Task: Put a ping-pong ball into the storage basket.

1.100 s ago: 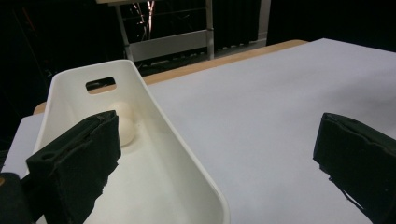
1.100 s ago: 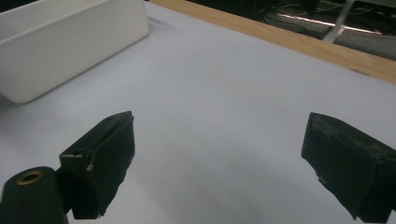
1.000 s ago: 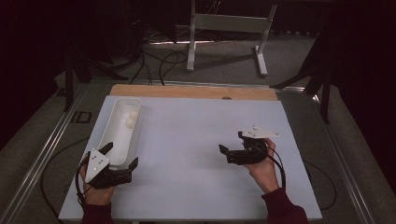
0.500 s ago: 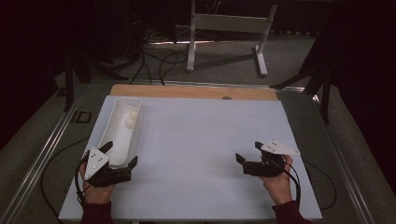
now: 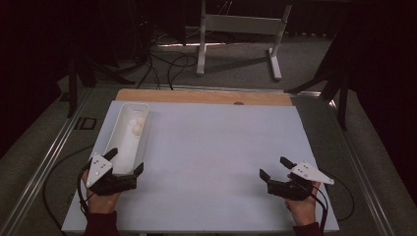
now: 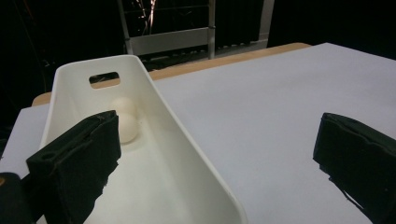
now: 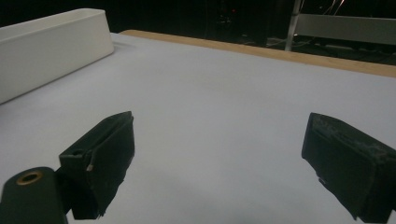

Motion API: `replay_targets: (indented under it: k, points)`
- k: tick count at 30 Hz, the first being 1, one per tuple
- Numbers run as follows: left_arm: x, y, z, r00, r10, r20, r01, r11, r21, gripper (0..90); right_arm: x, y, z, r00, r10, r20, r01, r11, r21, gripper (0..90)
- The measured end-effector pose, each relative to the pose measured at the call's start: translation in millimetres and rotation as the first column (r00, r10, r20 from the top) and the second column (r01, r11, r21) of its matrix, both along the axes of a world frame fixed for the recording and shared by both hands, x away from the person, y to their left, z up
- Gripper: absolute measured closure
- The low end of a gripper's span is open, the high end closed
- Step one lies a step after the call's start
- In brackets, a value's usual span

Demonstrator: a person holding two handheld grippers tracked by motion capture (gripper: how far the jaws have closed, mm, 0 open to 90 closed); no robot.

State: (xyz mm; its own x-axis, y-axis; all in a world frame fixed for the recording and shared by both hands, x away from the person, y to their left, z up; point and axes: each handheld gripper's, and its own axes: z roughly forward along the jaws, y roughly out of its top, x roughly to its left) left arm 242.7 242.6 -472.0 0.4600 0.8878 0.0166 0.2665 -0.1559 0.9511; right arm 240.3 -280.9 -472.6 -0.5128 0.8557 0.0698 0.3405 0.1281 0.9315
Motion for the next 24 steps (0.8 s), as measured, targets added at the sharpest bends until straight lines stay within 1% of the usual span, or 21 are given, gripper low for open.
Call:
replay_targets:
  k: [2, 4, 6, 10, 13, 20, 24]
  points:
    - [0.2, 0.5, 0.0, 1.0, 0.001, -0.001, -0.001, 1.0, 0.001, 1.4, -1.7, 0.2, -2.4, 0.9999, 0.004, 0.013, -0.004, 1.0, 0.003, 9.1]
    - [0.7, 0.8, 0.0, 1.0, 0.002, -0.004, -0.002, 1.0, 0.001, 1.4, -2.2, 0.3, -2.9, 0.9999, 0.003, 0.014, -0.003, 1.0, -0.004, 9.1]
    - [0.6, 0.8, 0.1, 1.0, 0.004, -0.006, -0.004, 1.0, 0.007, 1.5, -4.8, 0.9, -4.3, 0.9994, 0.001, 0.035, -0.001, 1.0, -0.007, 9.1]
    - [1.2, 0.4, -0.4, 0.9999, 0.004, -0.011, -0.004, 0.9999, 0.01, 1.5, -8.6, 0.6, -3.9, 0.9985, -0.007, 0.054, 0.007, 0.9999, -0.011, 9.1]
    - [1.9, -0.6, -0.9, 0.9999, 0.003, -0.016, -0.003, 0.9999, 0.013, 1.5, -10.0, -1.8, -3.3, 0.9975, -0.014, 0.07, 0.014, 0.9999, 0.003, 9.1]
    - [2.0, -2.7, -1.4, 0.9998, 0.001, -0.018, -0.001, 0.9997, 0.025, 1.4, -11.7, -2.6, -2.4, 0.9974, -0.012, 0.071, 0.011, 0.9998, 0.017, 9.1]
    - [1.2, -2.2, -1.1, 0.9999, 0.005, -0.016, -0.005, 0.9997, 0.022, 1.5, -11.9, -2.3, -1.7, 0.9974, -0.007, 0.072, 0.006, 0.9998, 0.016, 9.1]
